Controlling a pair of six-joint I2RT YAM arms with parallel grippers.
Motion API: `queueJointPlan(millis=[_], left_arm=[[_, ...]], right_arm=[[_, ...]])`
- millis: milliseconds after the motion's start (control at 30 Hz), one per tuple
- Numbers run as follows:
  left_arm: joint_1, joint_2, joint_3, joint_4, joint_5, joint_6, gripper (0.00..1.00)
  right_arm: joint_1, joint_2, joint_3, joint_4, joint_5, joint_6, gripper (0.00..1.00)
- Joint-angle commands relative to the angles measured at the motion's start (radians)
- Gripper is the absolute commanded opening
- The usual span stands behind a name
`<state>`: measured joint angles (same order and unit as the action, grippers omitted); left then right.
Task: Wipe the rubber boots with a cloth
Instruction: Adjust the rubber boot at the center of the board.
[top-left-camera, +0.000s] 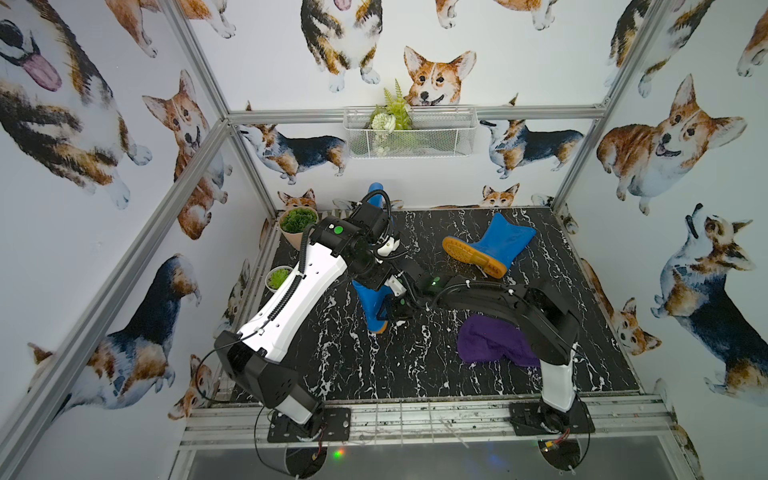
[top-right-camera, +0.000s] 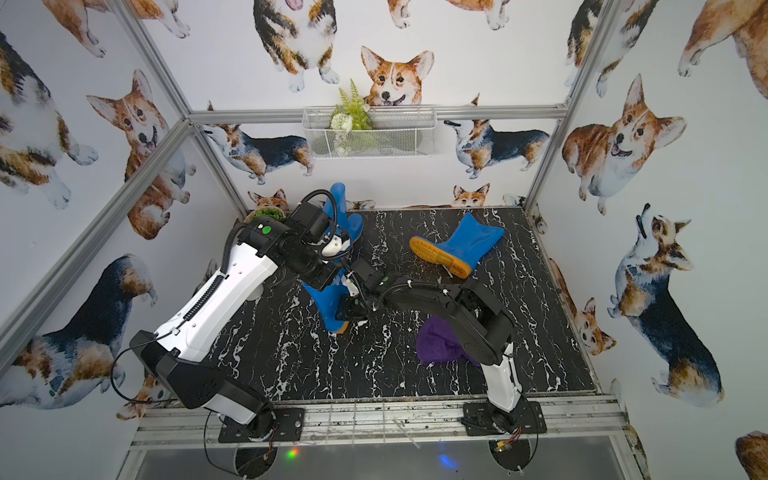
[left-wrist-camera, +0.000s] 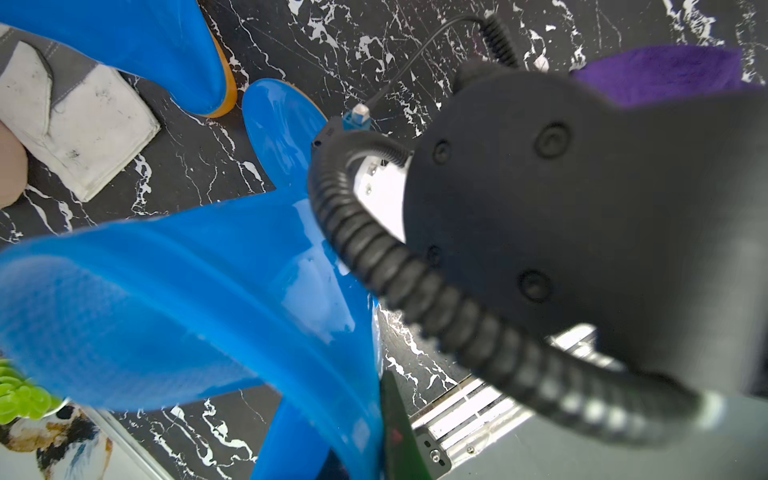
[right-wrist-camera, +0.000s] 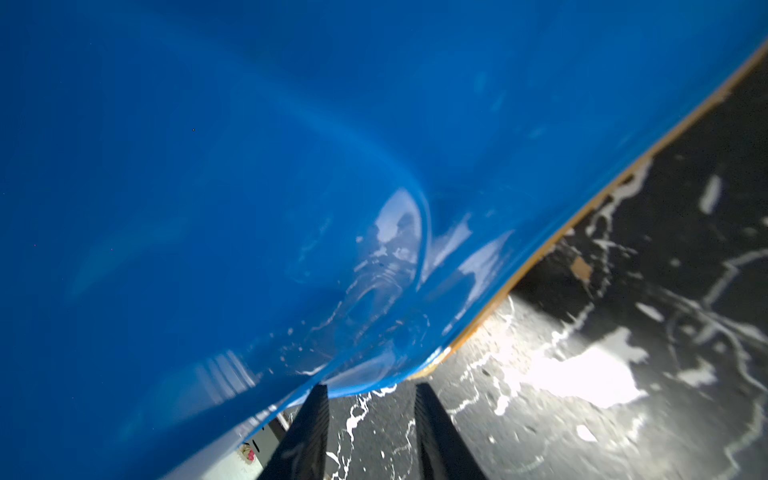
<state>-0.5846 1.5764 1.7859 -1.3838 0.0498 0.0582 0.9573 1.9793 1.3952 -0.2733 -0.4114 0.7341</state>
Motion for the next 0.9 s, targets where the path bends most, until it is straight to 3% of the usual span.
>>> queueJointPlan(millis=[0, 33, 167, 267, 533, 867], left_arm=[[0.001, 0.011, 0.021, -0.016, -0.023, 0.027, 0.00], [0.001, 0.013, 0.022, -0.020, -0.028, 0.025, 0.01], [0.001, 0.016, 0.013, -0.018, -0.030, 0.006, 0.42], [0.000, 0.009, 0.008, -0.016, -0.028, 0.000, 0.56], [0.000, 0.000, 0.038, -0.013, -0.042, -0.017, 0.61], [-0.001, -0.014, 0.112, -0.023, -0.029, -0.045, 0.63]], right_arm=[[0.003, 0.033, 0.033, 0.037, -0.028, 0.017, 0.37], [0.002, 0.042, 0.041, 0.034, -0.033, 0.012, 0.37], [-0.012, 0.040, 0.026, 0.028, -0.043, 0.007, 0.38], [-0.036, 0.000, -0.034, 0.048, -0.045, 0.002, 0.39], [-0.181, -0.170, -0.217, 0.046, -0.023, -0.036, 0.39], [-0.277, -0.249, -0.182, -0.154, 0.087, -0.174, 0.51]])
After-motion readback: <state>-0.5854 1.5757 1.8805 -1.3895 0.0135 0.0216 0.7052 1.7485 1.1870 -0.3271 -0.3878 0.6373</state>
